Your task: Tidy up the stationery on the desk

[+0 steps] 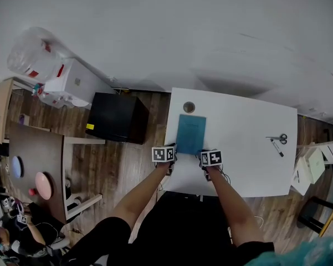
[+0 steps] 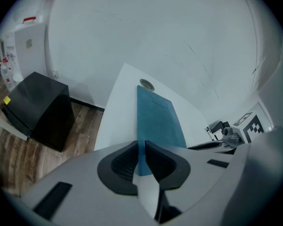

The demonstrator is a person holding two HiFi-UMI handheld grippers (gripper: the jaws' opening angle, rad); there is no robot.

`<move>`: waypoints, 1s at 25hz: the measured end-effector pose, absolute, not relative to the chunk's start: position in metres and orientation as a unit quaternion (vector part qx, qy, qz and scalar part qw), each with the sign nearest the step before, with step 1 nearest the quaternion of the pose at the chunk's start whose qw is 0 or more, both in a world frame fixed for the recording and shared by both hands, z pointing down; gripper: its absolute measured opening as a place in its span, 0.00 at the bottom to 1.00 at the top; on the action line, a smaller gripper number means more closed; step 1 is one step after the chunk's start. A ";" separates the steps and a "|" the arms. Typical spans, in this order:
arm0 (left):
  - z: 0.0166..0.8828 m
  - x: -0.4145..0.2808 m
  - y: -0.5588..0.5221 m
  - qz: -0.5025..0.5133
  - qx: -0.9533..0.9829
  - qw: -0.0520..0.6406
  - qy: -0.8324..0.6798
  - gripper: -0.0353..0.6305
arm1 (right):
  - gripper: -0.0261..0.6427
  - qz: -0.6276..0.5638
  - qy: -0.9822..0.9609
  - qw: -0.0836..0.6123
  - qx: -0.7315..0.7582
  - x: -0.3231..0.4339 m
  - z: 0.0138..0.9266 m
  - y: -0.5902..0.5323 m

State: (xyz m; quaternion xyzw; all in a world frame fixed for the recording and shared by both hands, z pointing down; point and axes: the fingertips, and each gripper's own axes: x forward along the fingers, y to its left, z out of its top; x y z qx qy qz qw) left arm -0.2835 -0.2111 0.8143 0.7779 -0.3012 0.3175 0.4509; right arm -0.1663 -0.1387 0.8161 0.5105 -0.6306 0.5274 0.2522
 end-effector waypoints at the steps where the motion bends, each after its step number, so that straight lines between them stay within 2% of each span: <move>1: 0.814 -0.283 -0.213 0.315 0.778 0.452 -0.303 0.13 | 0.19 0.530 -0.629 0.250 0.510 -0.165 0.816 -0.141; 19: 0.809 -0.277 -0.221 0.287 0.788 0.456 -0.297 0.13 | 0.18 0.509 -0.650 0.248 0.506 -0.157 0.810 -0.152; 25: 0.810 -0.289 -0.195 0.248 0.789 0.474 -0.301 0.13 | 0.18 0.511 -0.665 0.199 0.506 -0.165 0.790 -0.137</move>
